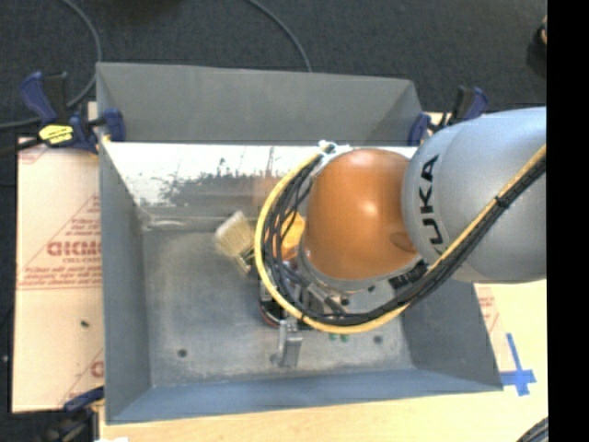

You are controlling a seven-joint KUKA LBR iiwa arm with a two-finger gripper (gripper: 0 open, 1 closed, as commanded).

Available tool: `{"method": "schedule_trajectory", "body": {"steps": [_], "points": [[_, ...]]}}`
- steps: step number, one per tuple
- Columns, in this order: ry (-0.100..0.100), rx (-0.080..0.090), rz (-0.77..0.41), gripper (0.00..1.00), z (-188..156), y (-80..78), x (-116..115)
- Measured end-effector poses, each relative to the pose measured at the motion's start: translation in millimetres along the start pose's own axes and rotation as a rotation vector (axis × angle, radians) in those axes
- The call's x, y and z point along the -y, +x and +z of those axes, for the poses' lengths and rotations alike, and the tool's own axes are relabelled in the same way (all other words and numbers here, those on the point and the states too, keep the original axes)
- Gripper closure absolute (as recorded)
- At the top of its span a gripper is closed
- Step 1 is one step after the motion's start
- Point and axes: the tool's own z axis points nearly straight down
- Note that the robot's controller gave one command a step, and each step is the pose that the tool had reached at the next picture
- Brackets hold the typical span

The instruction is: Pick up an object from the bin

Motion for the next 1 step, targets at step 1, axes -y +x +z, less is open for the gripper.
{"method": "schedule_trajectory", "body": {"steps": [1], "points": [[-0.001, 0.008, 0.004, 0.0, -4.2, -1.8, 0.6]]}}
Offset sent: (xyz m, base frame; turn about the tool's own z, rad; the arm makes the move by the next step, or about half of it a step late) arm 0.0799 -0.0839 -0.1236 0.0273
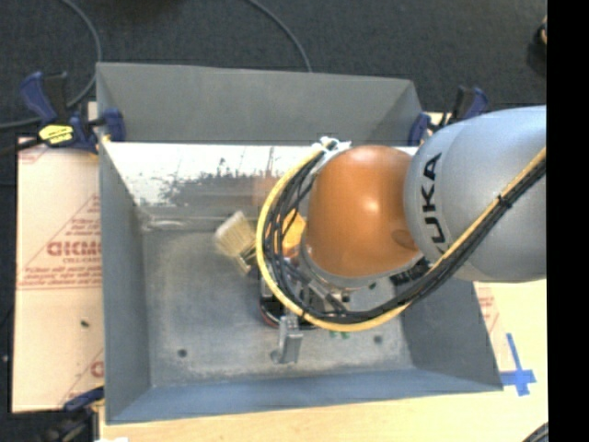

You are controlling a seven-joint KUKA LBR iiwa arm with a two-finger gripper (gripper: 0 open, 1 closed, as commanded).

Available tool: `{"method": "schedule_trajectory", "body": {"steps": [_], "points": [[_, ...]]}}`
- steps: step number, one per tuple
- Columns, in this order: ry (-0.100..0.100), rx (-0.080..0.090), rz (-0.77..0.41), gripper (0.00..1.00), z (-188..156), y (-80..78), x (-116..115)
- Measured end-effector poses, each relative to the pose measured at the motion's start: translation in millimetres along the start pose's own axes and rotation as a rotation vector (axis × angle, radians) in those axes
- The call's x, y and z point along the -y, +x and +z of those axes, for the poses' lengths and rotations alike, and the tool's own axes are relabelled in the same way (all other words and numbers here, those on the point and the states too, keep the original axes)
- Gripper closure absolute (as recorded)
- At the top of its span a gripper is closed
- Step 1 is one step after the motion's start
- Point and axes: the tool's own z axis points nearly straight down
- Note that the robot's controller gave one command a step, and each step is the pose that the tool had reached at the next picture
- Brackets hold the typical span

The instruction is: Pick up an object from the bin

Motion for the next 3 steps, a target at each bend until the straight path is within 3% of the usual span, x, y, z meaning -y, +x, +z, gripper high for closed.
{"method": "schedule_trajectory", "body": {"steps": [1, 2, 3], "points": [[0.001, 0.0, 0.021, 0.0, 122, -78.5, 82], [0.001, 0.008, -0.057, 0.0, 63, -68.9, 85], [0.0, -0.002, 0.021, 0.0, 123, -78.1, 83]]}}
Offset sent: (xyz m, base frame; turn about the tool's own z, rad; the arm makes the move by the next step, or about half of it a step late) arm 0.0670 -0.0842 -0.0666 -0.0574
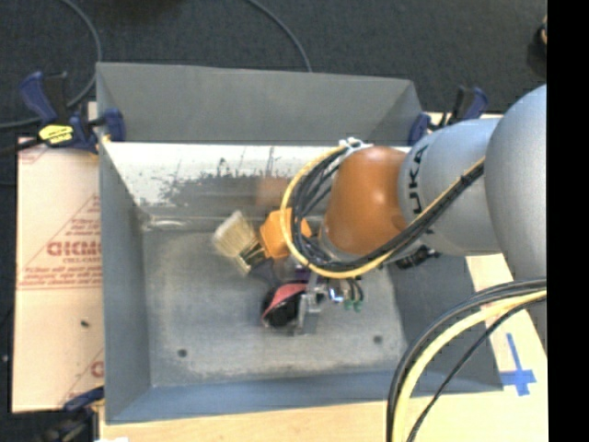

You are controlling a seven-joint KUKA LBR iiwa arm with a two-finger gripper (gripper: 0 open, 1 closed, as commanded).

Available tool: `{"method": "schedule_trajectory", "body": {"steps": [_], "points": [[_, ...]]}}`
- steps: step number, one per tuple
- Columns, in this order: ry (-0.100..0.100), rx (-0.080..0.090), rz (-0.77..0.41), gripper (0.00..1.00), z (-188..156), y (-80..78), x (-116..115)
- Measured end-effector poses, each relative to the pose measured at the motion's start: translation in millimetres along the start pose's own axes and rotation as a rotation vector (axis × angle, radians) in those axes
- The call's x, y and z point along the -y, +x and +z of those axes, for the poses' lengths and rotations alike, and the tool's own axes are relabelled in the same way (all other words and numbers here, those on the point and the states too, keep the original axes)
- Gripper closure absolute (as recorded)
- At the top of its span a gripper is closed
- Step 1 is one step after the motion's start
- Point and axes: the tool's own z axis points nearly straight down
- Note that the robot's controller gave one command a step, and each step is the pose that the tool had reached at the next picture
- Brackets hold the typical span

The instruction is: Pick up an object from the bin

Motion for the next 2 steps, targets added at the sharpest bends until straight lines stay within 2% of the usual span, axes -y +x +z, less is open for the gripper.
{"method": "schedule_trajectory", "body": {"steps": [1, 2], "points": [[-0.001, 0.008, 0.034, 0.0, 3.0, 0.5, 2.7], [0.0, 0.003, 0.003, 1.0, 0.1, -0.6, 1.4]]}}
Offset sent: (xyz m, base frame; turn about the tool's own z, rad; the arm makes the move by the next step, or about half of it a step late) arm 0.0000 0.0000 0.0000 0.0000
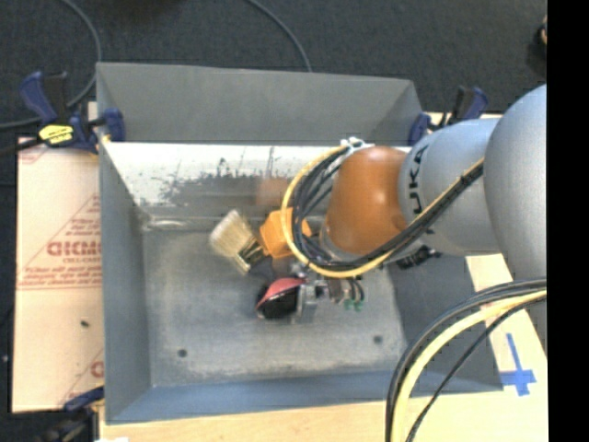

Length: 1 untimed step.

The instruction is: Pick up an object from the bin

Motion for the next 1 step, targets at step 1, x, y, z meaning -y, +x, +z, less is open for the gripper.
{"method": "schedule_trajectory", "body": {"steps": [1], "points": [[0.0, 0.0, 0.0, 1.0, 0.0, 0.0, 0.0]]}}
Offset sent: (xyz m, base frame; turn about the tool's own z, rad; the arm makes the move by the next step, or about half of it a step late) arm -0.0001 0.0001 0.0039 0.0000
